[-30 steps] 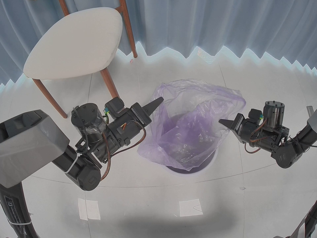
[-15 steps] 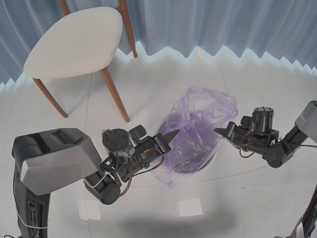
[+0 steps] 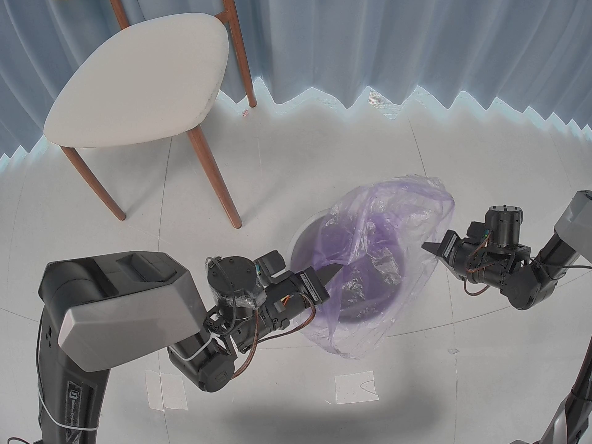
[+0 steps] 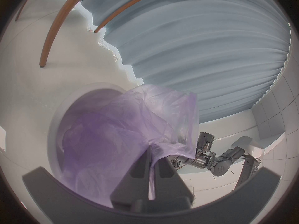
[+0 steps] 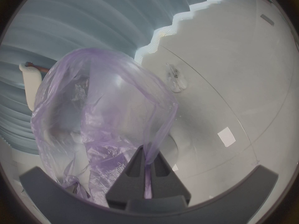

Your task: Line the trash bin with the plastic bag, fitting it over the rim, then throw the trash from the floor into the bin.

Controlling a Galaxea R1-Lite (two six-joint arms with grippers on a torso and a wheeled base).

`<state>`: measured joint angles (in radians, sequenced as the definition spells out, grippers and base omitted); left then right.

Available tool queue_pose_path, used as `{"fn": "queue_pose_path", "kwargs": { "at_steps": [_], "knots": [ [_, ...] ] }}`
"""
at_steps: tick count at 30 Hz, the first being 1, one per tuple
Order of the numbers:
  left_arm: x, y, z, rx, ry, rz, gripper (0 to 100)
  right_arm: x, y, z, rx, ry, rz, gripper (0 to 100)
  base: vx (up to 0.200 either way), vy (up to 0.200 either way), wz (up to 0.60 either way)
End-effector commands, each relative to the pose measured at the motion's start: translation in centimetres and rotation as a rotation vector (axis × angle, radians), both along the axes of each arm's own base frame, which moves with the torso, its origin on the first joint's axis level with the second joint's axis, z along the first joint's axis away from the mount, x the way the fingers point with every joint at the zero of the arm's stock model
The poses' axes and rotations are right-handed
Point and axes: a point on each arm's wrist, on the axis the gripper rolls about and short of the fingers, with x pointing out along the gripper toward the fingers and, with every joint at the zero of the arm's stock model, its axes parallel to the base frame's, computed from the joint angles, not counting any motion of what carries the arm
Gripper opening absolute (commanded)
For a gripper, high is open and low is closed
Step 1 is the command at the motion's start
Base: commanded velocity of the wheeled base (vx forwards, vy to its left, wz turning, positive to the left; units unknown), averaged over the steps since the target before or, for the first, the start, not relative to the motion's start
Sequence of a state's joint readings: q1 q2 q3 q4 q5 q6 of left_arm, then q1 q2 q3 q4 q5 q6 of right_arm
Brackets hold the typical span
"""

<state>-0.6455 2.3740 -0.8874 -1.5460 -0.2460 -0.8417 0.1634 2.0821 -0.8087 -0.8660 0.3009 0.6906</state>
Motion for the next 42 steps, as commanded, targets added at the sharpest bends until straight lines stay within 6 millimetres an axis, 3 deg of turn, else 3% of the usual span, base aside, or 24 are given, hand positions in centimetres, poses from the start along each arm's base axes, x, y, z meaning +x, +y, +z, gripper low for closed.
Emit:
{"fn": "queue_pose_path", "kwargs": {
  "at_steps": [1, 3, 4, 7, 8, 15, 23, 24, 30, 37, 42],
  "knots": [
    [-1.1, -0.2, -1.0, 0.033, 0.037, -0.018, 0, -1.6, -1.0, -1.9, -0.022, 0.08, -0.014, 0, 0.0, 0.0, 0.0],
    [-1.1, -0.3, -1.0, 0.033, 0.037, -0.02, 0, -1.7, -1.0, -2.0, -0.025, 0.084, -0.012, 0, 0.0, 0.0, 0.0],
    [-1.2, -0.2, -1.3, 0.055, 0.028, -0.016, 0, -2.7, -0.6, -3.2, -0.06, 0.122, 0.022, 0, 0.0, 0.0, 0.0],
    [-1.2, 0.2, -1.8, 0.08, 0.028, -0.007, 0, -3.2, 0.1, -3.9, -0.074, 0.148, 0.048, 0, 0.0, 0.0, 0.0],
    [-1.3, 0.5, -2.3, 0.115, 0.02, -0.002, 0, -3.6, 0.8, -5.2, -0.086, 0.183, 0.072, 0, 0.0, 0.0, 0.0],
    [-2.5, 0.9, -4.2, 0.197, 0.048, -0.021, 0, -2.8, 1.3, -9.4, -0.147, 0.151, 0.078, 0, 0.0, 0.0, 0.0],
    [-2.6, 0.9, -3.8, 0.197, 0.034, -0.019, 0, -4.0, 0.8, -8.7, -0.156, 0.099, 0.052, 0, 0.0, 0.0, 0.0],
    [-2.6, 0.9, -3.8, 0.197, 0.034, -0.021, 0, -4.4, 0.8, -8.4, -0.153, 0.084, 0.051, 100, 0.0, 0.0, 0.0],
    [-2.7, 0.7, -3.4, 0.215, -0.008, -0.021, 0, -8.1, 0.1, -5.5, -0.151, -0.031, 0.058, 100, 0.0, 0.0, 0.0],
    [-3.5, 0.8, -2.1, 0.213, -0.037, -0.032, 0, -12.8, -0.8, -3.6, -0.256, -0.126, 0.121, 100, 0.0, 0.0, 0.0],
    [-4.1, 0.8, -1.1, 0.204, -0.052, -0.041, 0, -13.0, -0.6, -3.3, -0.32, -0.204, 0.129, 100, 0.0, 0.0, 0.0]
  ]
}}
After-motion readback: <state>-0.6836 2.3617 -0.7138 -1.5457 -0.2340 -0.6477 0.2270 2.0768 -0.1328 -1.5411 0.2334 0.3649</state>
